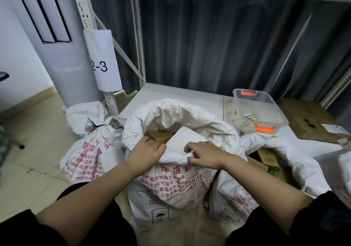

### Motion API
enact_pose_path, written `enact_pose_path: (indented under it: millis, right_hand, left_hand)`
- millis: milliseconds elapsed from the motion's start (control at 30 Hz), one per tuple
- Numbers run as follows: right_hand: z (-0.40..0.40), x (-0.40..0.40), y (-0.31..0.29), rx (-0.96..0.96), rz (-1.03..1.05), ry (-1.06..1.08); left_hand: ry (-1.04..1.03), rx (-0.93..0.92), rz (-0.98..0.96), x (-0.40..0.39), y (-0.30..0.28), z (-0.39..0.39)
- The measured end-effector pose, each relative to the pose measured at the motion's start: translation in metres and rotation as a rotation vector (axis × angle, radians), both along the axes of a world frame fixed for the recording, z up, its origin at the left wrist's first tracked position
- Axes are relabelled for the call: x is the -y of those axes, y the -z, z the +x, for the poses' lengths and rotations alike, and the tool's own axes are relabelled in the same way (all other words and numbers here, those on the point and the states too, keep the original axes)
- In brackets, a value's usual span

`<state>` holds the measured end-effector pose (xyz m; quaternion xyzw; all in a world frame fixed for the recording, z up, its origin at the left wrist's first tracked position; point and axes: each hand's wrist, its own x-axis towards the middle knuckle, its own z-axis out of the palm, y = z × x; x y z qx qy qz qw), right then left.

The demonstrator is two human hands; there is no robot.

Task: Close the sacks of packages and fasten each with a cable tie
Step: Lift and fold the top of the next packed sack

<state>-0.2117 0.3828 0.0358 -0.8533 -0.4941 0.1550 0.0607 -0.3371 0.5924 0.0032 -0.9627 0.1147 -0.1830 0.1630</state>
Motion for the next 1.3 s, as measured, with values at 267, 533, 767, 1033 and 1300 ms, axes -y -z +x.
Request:
enact_pose_path:
  millis: [267,533,767,1033,1300]
  right_hand:
    - [-0.038,-0.029,-0.011,-0.008,0.096,-0.104]
    - [-0.03,-0.015,0.013,0.373,-0.007,-0.075]
    - [-0.037,-0.014,0.025,0.326,0.102,0.061]
    - [-0.039,-0.052,0.007,-0.304,0.149,0.08]
    - [-0.042,-0.069,0.029,-0.435,0.174,0.042]
  left_hand:
    - [0.098,0.117,-0.054,0.01,-0.006,-0.006]
    - [-0.13,-0.217,-0.211,-0.018,-0.005,-0.01]
    - [-0.124,-0.312,-0.398,-0.017,-0.006,-0.017]
    - [0.072,0.244,-0.045,-0.01,0.004,-0.021]
    - [-0.587,-0.179,-0.96,-0.016,0.008,-0.052]
